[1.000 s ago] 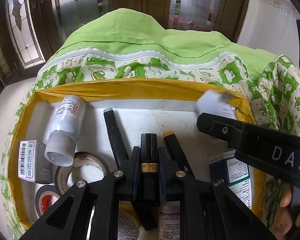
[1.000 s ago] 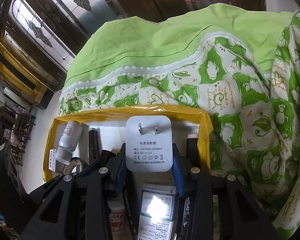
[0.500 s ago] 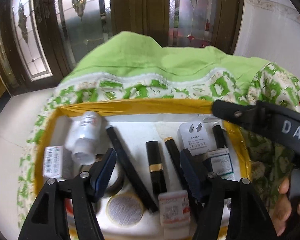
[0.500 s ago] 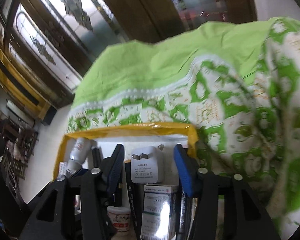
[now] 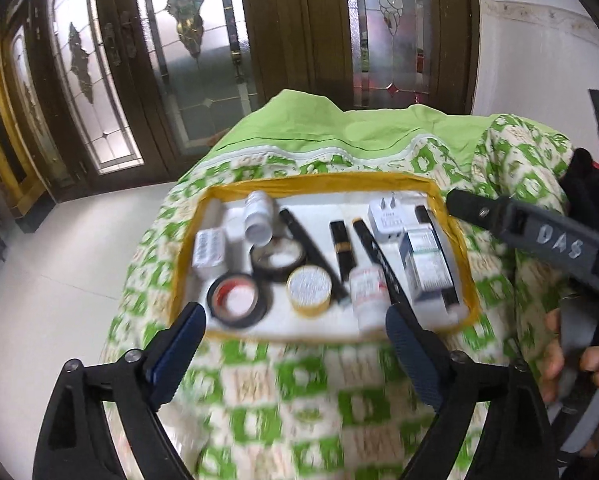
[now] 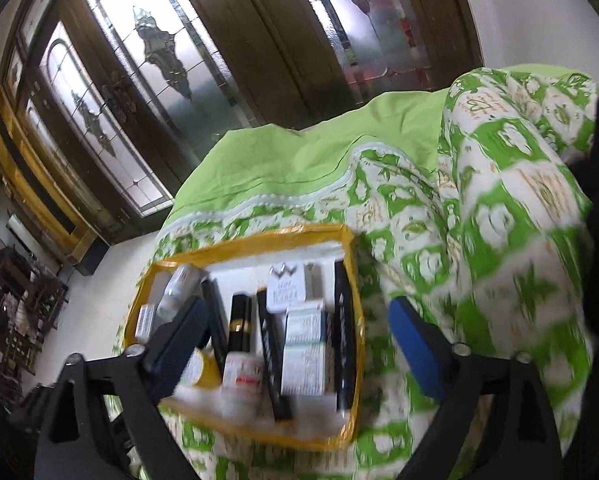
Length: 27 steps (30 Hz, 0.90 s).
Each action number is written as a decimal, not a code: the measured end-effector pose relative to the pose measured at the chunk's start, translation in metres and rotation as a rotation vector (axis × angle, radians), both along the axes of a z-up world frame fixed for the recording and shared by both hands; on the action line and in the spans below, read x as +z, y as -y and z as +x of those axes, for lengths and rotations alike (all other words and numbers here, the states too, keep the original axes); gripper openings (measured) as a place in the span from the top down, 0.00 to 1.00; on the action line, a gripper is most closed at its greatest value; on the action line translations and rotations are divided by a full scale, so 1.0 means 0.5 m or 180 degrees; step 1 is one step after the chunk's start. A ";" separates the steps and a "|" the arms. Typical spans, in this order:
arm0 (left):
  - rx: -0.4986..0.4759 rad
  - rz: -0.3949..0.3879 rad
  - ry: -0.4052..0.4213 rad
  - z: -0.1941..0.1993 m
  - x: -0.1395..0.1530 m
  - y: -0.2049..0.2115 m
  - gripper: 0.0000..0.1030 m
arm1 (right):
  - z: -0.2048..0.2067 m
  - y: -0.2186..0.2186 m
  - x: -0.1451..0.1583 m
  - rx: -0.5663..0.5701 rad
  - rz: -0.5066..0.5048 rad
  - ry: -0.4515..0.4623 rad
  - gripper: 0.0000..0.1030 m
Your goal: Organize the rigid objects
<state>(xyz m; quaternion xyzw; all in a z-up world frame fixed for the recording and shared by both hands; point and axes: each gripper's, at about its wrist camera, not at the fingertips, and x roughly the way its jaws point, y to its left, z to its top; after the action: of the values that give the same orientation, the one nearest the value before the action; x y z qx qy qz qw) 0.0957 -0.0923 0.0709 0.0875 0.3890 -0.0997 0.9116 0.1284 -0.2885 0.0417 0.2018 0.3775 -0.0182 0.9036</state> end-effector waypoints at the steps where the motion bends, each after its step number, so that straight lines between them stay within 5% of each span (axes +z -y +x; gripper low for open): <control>1: 0.0016 -0.0007 -0.0013 -0.020 -0.002 -0.007 0.08 | -0.015 -0.011 0.000 0.0041 -0.0042 -0.0009 0.07; 13: 0.0337 0.0298 0.0067 -0.208 -0.056 -0.082 0.05 | -0.215 -0.106 0.022 0.0239 -0.0555 0.0119 0.00; 27: 0.0445 -0.0235 0.0063 -0.245 0.050 -0.115 0.02 | -0.347 -0.118 0.093 0.0136 -0.0741 0.0528 0.00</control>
<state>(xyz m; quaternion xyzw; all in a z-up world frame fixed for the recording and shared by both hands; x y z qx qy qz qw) -0.0268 -0.0349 0.0959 0.0274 0.3811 -0.0493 0.9228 -0.0452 -0.2297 0.0884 0.0884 0.3011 -0.0259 0.9491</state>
